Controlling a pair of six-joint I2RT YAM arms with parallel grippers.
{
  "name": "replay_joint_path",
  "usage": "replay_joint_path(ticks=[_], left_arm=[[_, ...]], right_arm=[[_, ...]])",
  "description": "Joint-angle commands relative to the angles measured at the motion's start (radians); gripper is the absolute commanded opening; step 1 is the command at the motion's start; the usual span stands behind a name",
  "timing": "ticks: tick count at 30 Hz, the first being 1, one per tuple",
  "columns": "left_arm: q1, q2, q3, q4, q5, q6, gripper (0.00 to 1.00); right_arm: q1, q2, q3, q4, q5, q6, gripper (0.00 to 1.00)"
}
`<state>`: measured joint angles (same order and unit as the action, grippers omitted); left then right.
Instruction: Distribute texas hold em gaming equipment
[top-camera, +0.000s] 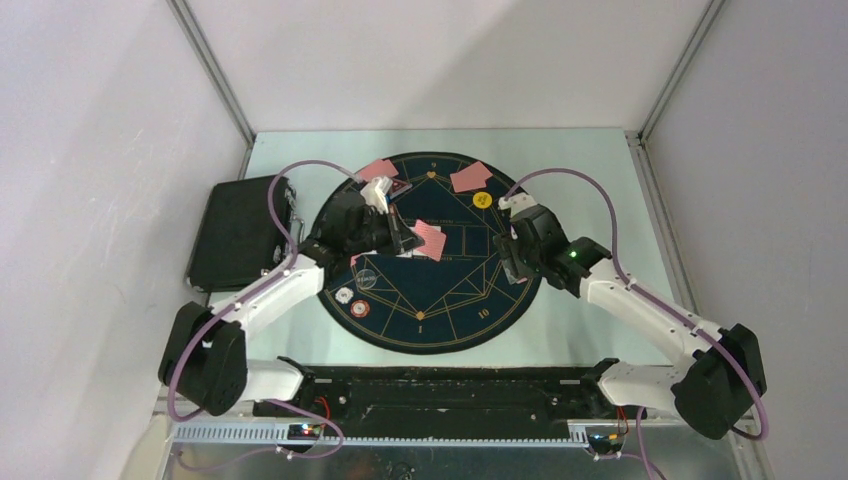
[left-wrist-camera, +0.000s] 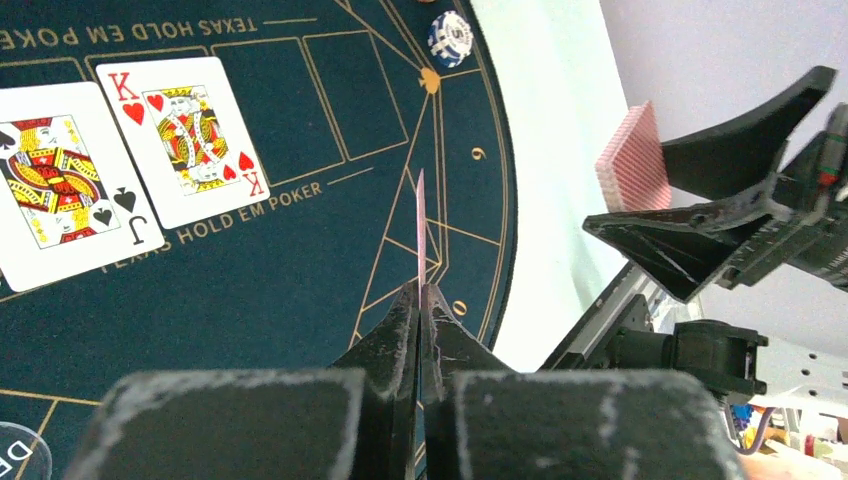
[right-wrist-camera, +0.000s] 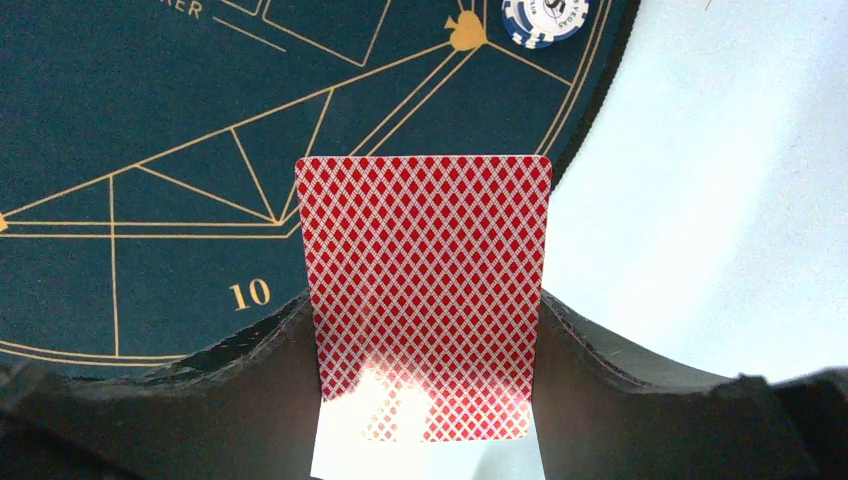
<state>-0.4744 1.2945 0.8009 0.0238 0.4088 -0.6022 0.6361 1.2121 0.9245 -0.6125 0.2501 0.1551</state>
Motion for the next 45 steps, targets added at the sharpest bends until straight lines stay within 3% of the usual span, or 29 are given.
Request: replay_joint_path(ticks=[1,7,11,13,15,16,17,18,20,25,26,31,37,40,45], left_arm=[[0.005,0.034,0.049,0.031,-0.011,-0.005,0.00],[0.005,0.136,0.116,0.104,0.156,0.047,0.00],[0.006,0.285,0.305,-0.058,0.345,0.229,0.00],[0.013,0.371,0.429,-0.211,0.491,0.411,0.00],[0.025,0.455,0.557,-0.483,0.540,0.633,0.00],[0.027,0.507,0.643,-0.561,0.538,0.704,0.00],[0.028,0.534,0.737,-0.751,0.528,0.881,0.00],[0.028,0.583,0.783,-0.841,0.521,1.070,0.00],[0.027,0.660,0.911,-1.052,0.499,1.285,0.00],[0.025,0.926,1.324,-1.548,0.431,1.568,0.01],[0.023,0.955,1.364,-1.588,0.441,1.612,0.01],[-0.012,1.076,1.469,-1.617,0.406,1.603,0.01],[-0.039,1.126,1.474,-1.420,0.334,1.425,0.00],[-0.042,1.149,1.497,-1.391,0.322,1.421,0.00],[-0.062,1.168,1.501,-1.285,0.183,1.317,0.00]], right_arm=[[-0.007,-0.031,-0.004,0.041,0.022,0.022,0.00],[-0.016,-0.023,-0.012,0.060,-0.024,0.012,0.00],[-0.018,-0.032,-0.019,0.063,-0.033,0.007,0.00],[-0.020,-0.037,-0.024,0.066,-0.040,0.004,0.00],[-0.023,-0.042,-0.032,0.070,-0.046,0.003,0.00],[-0.023,-0.045,-0.033,0.072,-0.051,0.002,0.00],[-0.024,-0.048,-0.038,0.077,-0.056,0.002,0.00],[-0.025,-0.049,-0.041,0.080,-0.068,0.000,0.00],[-0.028,-0.048,-0.047,0.087,-0.081,-0.002,0.00],[-0.036,-0.038,-0.050,0.091,-0.087,-0.003,0.00],[-0.037,-0.037,-0.051,0.091,-0.088,-0.003,0.00],[-0.040,-0.019,-0.052,0.096,-0.087,-0.004,0.00],[-0.044,-0.007,-0.052,0.097,-0.085,-0.004,0.00],[-0.044,-0.005,-0.052,0.097,-0.084,-0.005,0.00],[-0.044,0.000,-0.052,0.097,-0.081,-0.006,0.00]])
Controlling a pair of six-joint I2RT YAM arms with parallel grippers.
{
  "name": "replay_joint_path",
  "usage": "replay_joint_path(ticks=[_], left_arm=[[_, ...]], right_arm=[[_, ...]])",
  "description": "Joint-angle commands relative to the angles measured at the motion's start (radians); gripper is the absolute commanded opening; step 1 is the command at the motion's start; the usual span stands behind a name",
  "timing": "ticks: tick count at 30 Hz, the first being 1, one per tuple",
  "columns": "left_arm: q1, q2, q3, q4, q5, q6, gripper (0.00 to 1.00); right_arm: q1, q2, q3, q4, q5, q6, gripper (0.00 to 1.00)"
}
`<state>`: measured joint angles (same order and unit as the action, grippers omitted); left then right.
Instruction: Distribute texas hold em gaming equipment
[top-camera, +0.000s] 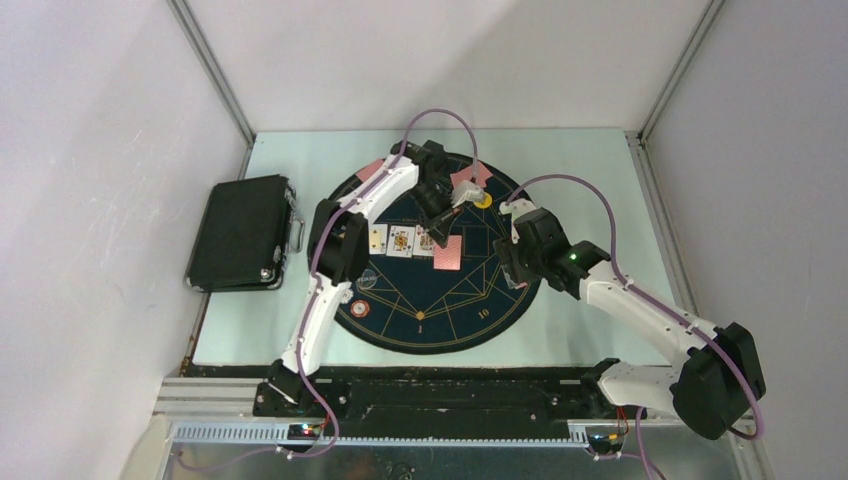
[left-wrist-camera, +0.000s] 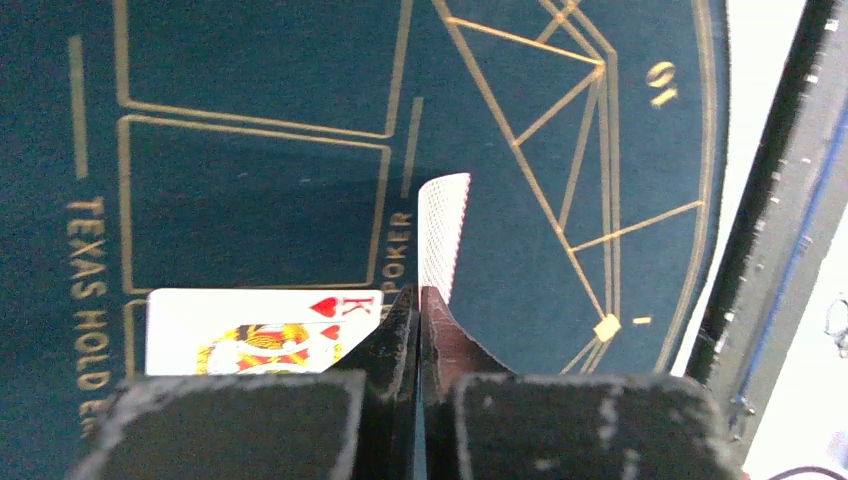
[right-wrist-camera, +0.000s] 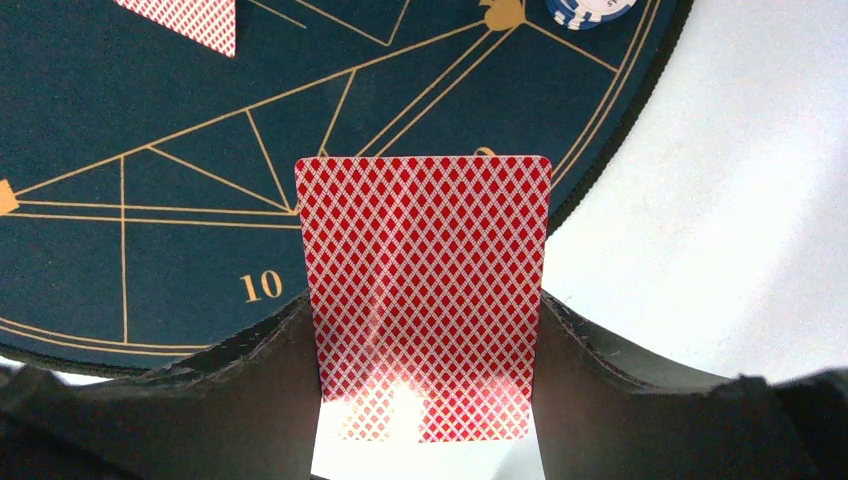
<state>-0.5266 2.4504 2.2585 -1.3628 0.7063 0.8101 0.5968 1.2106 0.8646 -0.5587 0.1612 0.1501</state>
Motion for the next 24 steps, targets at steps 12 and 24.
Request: replay_joint_path(ticks=[12,24], left_arm=[[-0.042,0.042,0.046,0.298,-0.288,-0.230,0.00],[-0.047,0.053,0.050,0.280,-0.296,-0.196,0.09]], right_arm=[[-0.006,0.006,0.008,0.041,0.022,-0.001,0.00],[-0.008,0.010,0.008,0.040,0.026,-0.001,0.00]])
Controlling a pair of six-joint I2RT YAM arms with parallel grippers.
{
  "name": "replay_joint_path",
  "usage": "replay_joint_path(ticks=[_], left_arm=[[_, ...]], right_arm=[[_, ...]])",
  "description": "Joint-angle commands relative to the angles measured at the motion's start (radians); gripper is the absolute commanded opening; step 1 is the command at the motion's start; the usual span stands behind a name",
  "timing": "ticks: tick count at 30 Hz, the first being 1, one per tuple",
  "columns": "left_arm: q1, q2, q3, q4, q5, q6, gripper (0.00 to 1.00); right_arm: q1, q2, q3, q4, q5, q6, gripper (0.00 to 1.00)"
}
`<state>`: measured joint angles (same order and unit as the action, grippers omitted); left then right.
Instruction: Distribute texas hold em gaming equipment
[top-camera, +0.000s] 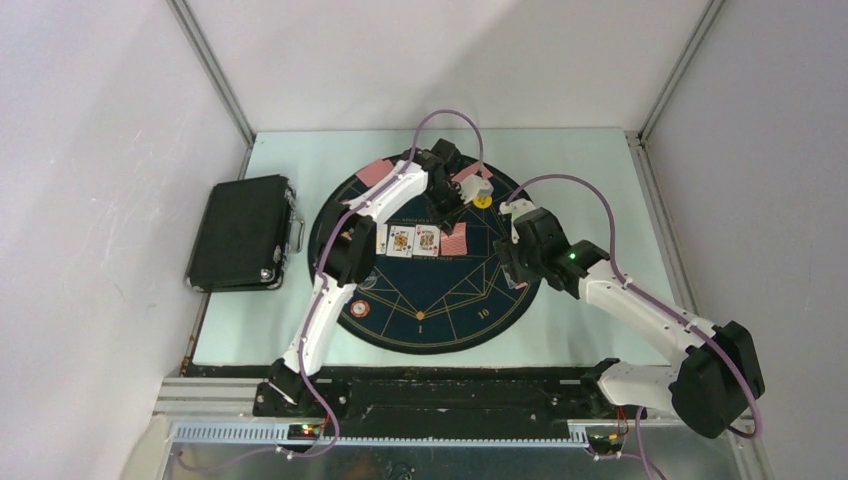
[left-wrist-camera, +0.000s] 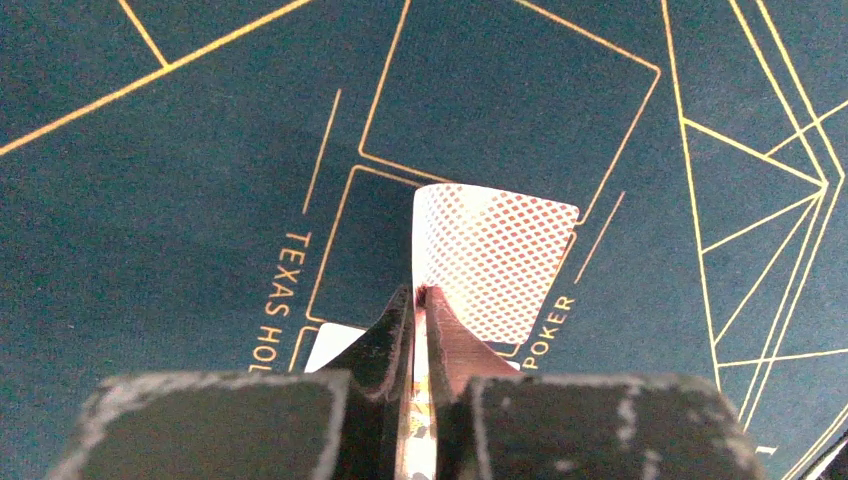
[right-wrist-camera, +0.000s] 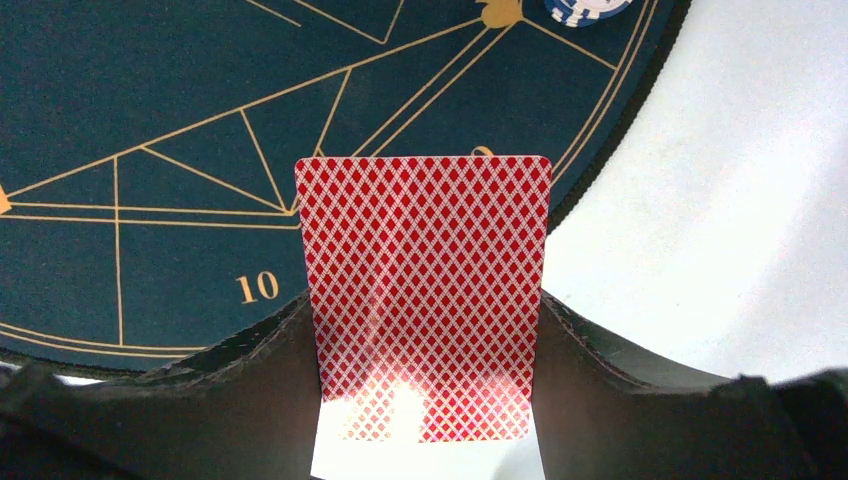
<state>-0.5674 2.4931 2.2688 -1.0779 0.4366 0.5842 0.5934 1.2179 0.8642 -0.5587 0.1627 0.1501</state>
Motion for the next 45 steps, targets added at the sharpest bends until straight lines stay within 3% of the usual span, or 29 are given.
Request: replay_joint_path(ticks=[1,9,11,15,25,35,45], left_arm=[[-0.010,0.011,0.040,-0.022,-0.029,0.051,0.10],[-0.044,0.028,0.051,-0.028,-0.122,0.083,0.15],[-0.046,0.032,0.060,-0.030,-0.125,0.077,0.22],[-0.048,0.034,0.065,0.025,-0.171,0.011,0.47],[-0.051,0.019,0.060,0.042,-0.285,-0.019,0.52],[-0.067,-0.016,0.033,0.072,-0.312,-0.012,0.61],[-0.055,-0.137,0.029,0.106,-0.239,-0.028,0.69]], right_arm=[[-0.004,0.002,0.009,0.040,0.024,-0.001,0.00],[-0.004,0.002,0.009,0.039,0.024,0.000,0.00],[-0.004,0.002,0.009,0.037,0.025,0.000,0.00],[-0.004,-0.001,0.009,0.034,0.027,0.002,0.00],[-0.005,-0.009,0.009,0.029,0.032,0.007,0.00],[-0.004,-0.011,0.009,0.028,0.030,0.007,0.00],[-0.004,-0.026,0.009,0.033,0.006,-0.005,0.00]])
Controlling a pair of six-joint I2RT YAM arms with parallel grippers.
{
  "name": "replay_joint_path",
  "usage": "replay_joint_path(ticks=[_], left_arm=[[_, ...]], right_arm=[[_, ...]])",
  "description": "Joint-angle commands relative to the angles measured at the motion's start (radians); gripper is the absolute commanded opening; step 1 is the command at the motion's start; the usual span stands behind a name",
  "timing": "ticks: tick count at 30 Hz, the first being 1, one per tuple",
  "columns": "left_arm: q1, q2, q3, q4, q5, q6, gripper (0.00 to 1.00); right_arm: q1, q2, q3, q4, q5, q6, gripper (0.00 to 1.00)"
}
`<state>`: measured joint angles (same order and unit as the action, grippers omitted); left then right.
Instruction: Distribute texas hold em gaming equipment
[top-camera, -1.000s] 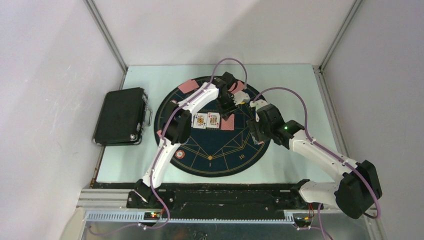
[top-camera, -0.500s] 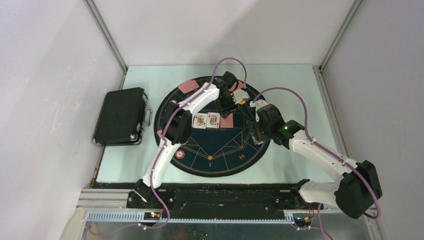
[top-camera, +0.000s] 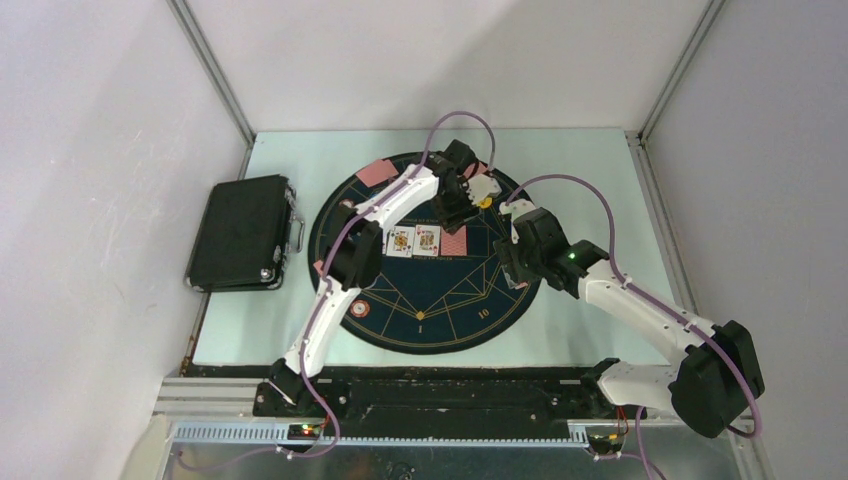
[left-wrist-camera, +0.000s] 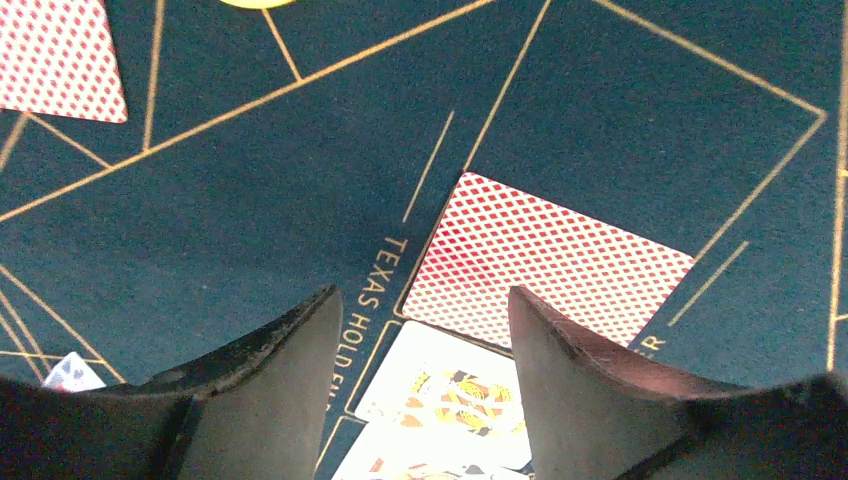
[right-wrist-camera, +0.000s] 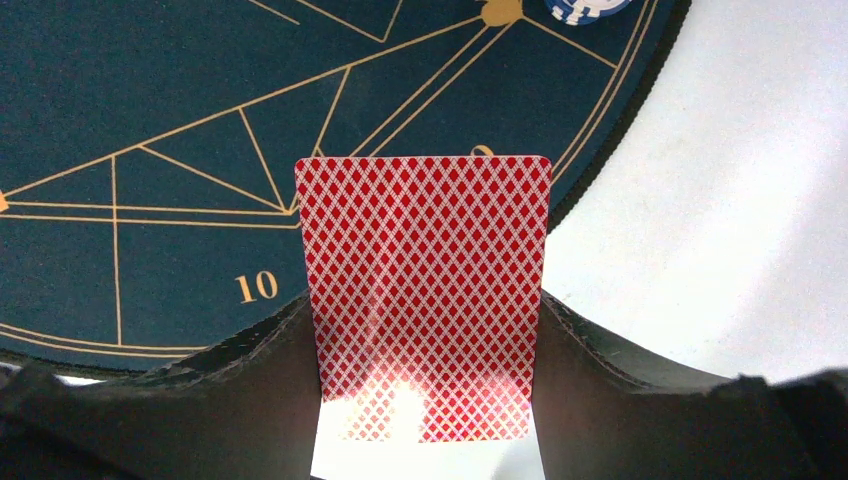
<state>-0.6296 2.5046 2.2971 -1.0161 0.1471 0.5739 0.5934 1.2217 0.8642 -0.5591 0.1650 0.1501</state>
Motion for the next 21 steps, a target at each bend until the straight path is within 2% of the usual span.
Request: replay_joint_path(ticks=[1,3,4,5,6,8,12,14,15,17,20,21], left_arm=[[0.011,-0.168,-0.010,0.046,0.084,-0.023,0.70],[0.020,-0.245,-0.054,0.061,0.135,-0.025,0.73],[0.023,-0.303,-0.077,0.075,0.148,-0.021,0.78],[0.026,-0.332,-0.131,0.097,0.169,-0.018,0.93],[0.027,-0.391,-0.161,0.108,0.185,-0.018,0.98],[0.035,-0.479,-0.258,0.155,0.215,-0.036,0.99],[0.072,-0.671,-0.512,0.341,0.235,-0.189,1.00],[0.103,-0.782,-0.731,0.486,0.204,-0.360,1.00],[0.131,-0.857,-0.786,0.587,0.191,-0.411,1.00],[0.184,-0.969,-0.943,0.719,0.161,-0.605,1.00],[0.282,-1.111,-1.235,0.940,0.270,-0.942,1.00],[0.293,-1.172,-1.295,1.068,0.314,-0.992,1.00]], right_arm=[[-0.004,-0.033,0.010,0.032,-0.007,-0.008,0.00],[-0.004,-0.050,0.009,0.032,-0.018,-0.011,0.00],[-0.002,-0.055,0.008,0.033,-0.022,-0.012,0.00],[0.002,-0.066,0.009,0.034,-0.023,-0.013,0.00],[0.009,-0.072,0.008,0.033,-0.023,-0.015,0.00],[0.023,-0.089,0.009,0.032,-0.019,-0.022,0.00],[0.059,-0.113,0.008,0.034,-0.031,-0.049,0.00],[0.080,-0.112,0.009,0.035,-0.036,-0.057,0.00],[0.087,-0.107,0.010,0.031,-0.036,-0.061,0.00],[0.108,-0.100,0.010,0.028,-0.026,-0.068,0.00],[0.141,-0.090,0.011,0.032,-0.024,-0.088,0.00],[0.155,-0.090,0.011,0.037,-0.029,-0.097,0.00]])
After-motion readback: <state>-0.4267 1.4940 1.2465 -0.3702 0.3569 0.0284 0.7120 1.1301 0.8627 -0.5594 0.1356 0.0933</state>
